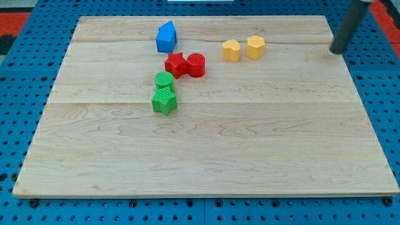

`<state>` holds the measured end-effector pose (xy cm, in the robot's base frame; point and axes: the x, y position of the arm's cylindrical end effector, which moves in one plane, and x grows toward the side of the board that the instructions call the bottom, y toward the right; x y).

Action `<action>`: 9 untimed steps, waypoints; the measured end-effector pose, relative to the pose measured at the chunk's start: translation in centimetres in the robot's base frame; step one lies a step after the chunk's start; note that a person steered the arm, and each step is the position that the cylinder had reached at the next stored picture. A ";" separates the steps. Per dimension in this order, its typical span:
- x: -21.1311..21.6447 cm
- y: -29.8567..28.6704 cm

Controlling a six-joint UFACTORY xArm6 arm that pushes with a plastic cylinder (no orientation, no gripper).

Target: Move the blue triangle towards the top left of the board

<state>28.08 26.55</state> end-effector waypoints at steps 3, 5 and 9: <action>-3.2 -26.2; -3.4 -40.8; -0.7 -25.7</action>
<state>27.38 0.84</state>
